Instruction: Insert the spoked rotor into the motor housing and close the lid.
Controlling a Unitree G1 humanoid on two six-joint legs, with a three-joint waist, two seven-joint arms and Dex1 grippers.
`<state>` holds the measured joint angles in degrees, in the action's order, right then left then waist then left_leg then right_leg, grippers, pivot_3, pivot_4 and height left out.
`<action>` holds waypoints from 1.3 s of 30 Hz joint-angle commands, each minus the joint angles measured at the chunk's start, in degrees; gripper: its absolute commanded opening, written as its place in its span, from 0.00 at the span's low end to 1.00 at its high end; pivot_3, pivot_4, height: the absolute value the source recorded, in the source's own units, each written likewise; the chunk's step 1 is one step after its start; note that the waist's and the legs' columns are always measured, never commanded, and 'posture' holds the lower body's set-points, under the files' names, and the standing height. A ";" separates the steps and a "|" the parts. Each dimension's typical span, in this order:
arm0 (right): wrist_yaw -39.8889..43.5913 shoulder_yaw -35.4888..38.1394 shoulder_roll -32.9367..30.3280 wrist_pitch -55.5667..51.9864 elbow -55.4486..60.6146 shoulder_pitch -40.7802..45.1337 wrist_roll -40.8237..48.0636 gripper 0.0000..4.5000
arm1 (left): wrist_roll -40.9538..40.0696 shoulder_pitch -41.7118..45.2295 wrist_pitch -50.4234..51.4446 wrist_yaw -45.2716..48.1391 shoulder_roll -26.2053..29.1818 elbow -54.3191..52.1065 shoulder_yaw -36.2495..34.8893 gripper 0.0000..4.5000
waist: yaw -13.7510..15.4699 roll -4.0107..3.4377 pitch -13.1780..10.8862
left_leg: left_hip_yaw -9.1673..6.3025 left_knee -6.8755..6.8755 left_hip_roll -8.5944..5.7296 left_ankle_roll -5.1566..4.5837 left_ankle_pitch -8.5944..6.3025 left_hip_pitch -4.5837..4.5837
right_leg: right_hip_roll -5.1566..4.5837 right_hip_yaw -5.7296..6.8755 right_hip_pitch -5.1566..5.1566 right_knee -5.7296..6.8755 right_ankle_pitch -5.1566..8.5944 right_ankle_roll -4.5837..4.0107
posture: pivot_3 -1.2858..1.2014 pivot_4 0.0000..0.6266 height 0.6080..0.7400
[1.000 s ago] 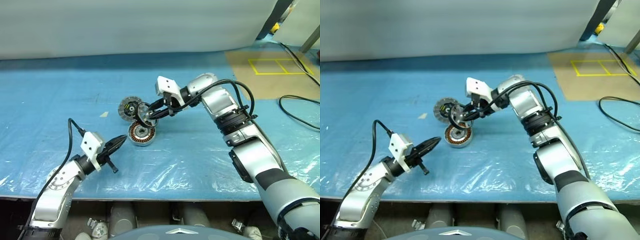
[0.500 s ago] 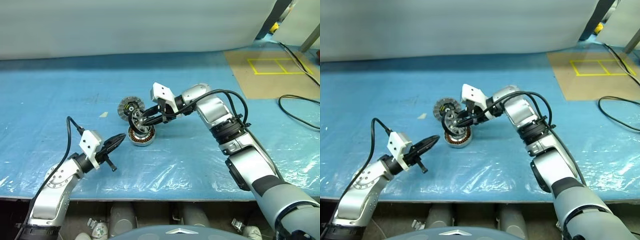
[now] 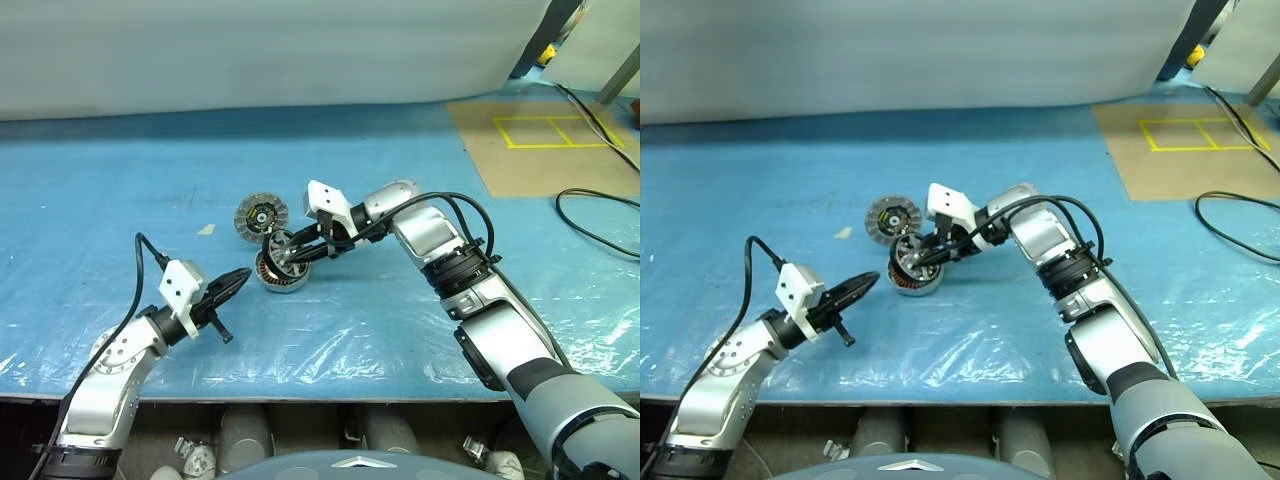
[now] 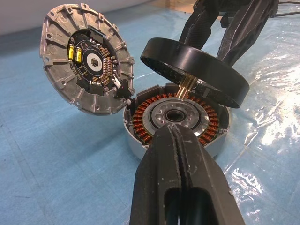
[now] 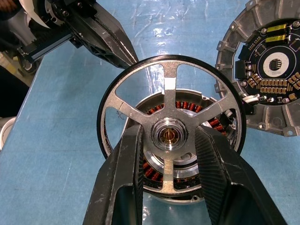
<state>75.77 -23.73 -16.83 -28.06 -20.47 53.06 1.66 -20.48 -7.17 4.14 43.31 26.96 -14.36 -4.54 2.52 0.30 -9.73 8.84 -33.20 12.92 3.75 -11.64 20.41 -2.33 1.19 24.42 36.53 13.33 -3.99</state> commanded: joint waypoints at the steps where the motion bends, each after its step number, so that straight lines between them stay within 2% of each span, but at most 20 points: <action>1: -0.25 -0.09 -0.35 0.75 1.98 0.32 0.44 0.27 | -0.51 0.48 -1.00 0.38 0.52 -0.90 -0.90 0.00 | 0.00 0.00 0.00 | 0.00 0.00 0.00 0.00 0.00 0.00 | 0.00 0.00 0.00 0.00 0.00 0.00 | 0.52 0.24 1.00; 19: -2.29 -1.65 -0.67 2.19 0.60 -1.06 -0.57 0.27 | -0.19 2.12 -0.52 1.10 0.99 -0.47 -0.45 0.00 | 0.00 0.00 0.00 | 0.00 0.00 -0.01 0.18 0.10 -0.02 | 0.00 -0.01 -0.01 0.01 0.00 0.00 | 0.52 0.24 1.00; 24: -4.13 -1.27 -0.15 4.29 -0.78 -1.02 -1.19 0.63 | 0.00 1.96 -0.45 1.37 1.06 -0.56 -0.50 0.00 | 0.00 0.00 0.00 | 0.00 0.00 -0.02 0.18 0.10 -0.05 | -0.01 -0.01 -0.04 0.02 0.00 0.00 | 0.52 0.24 1.00; 29: -4.75 2.17 1.01 2.67 -1.63 1.34 1.50 0.99 | 0.00 2.14 -0.40 1.54 1.27 -0.45 -0.64 0.00 | -0.04 0.00 0.00 | 0.00 0.01 -0.01 0.18 0.11 -0.05 | 0.00 -0.01 -0.03 0.02 0.00 0.00 | 0.52 0.24 1.00; 32: -4.61 4.50 1.78 1.09 -1.98 2.70 3.76 0.99 | 0.00 2.64 -0.46 1.73 1.40 0.11 -0.55 0.00 | -0.03 0.00 0.00 | 0.00 0.00 -0.02 0.18 0.10 -0.05 | 0.00 -0.02 -0.03 0.02 0.00 0.00 | 0.52 0.24 1.00; 33: -4.84 5.01 2.08 0.77 -2.07 2.85 4.23 0.95 | 0.02 2.81 -0.51 1.78 1.42 0.30 -0.51 0.00 | -0.01 0.00 0.00 | 0.00 0.01 -0.01 0.18 0.10 -0.05 | 0.00 -0.02 -0.04 0.02 0.00 0.00 | 0.52 0.24 1.00; 35: -5.31 5.57 2.56 0.22 -1.75 2.62 4.90 0.84 | 0.01 3.06 -0.58 1.85 1.42 0.53 -0.42 0.00 | 0.00 0.00 0.00 | 0.00 0.01 -0.01 0.18 0.10 -0.06 | 0.00 -0.02 -0.04 0.02 0.00 0.00 | 0.52 0.24 1.00; 39: -7.29 5.76 3.93 -0.49 -0.80 0.75 5.26 0.54 | 0.04 3.34 -0.71 2.01 1.44 0.80 -0.43 0.00 | -0.02 0.00 0.00 | 0.00 0.02 -0.01 0.19 0.11 -0.05 | 0.00 -0.01 -0.04 0.01 0.00 0.00 | 0.52 0.24 1.00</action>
<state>69.23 -18.97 -13.44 -28.40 -23.17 54.20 5.49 -20.17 -4.38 4.23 45.01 27.96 -13.11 -4.52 2.50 0.30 -9.73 8.84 -33.17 12.90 3.94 -11.53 20.36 -2.32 1.18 24.38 36.54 13.33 -3.99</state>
